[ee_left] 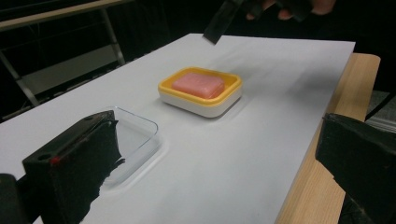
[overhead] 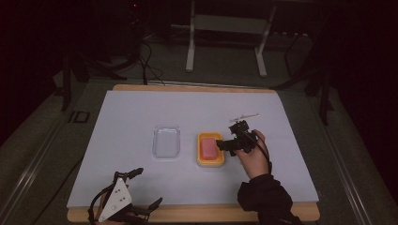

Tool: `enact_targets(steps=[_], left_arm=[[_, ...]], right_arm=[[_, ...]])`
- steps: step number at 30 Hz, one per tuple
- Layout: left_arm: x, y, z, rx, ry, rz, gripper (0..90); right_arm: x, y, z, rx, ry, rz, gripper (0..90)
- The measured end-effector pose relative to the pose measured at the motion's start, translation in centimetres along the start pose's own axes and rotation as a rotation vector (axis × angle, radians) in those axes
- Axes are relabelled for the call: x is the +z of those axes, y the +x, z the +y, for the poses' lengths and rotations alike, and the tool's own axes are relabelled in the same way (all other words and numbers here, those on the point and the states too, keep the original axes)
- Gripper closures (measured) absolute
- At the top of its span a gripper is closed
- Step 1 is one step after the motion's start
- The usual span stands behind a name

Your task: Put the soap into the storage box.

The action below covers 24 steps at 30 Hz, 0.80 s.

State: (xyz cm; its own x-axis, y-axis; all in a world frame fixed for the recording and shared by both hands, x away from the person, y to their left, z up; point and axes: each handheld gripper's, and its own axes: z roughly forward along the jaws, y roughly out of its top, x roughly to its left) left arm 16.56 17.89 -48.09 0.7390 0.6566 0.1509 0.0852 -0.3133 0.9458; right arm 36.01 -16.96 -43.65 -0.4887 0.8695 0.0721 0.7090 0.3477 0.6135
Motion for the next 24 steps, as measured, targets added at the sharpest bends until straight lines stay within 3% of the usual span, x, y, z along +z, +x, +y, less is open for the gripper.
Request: enact_targets(steps=[10, 16, 24], left_arm=[[0.0, 0.0, 0.0, 0.001, 0.002, 0.003, 0.4], [0.0, 0.0, 0.0, 0.0, 0.001, 0.005, 0.4], [0.0, 0.0, 0.0, 0.002, 0.006, 0.005, 0.4]], right_arm=[[-2.6, -1.7, -1.4, -0.021, -0.054, 0.027, 12.6], [-3.8, -2.4, -2.9, -0.08, -0.126, 0.009, 12.6], [-4.4, -3.9, -5.2, -0.088, -0.135, 0.001, 12.6]])
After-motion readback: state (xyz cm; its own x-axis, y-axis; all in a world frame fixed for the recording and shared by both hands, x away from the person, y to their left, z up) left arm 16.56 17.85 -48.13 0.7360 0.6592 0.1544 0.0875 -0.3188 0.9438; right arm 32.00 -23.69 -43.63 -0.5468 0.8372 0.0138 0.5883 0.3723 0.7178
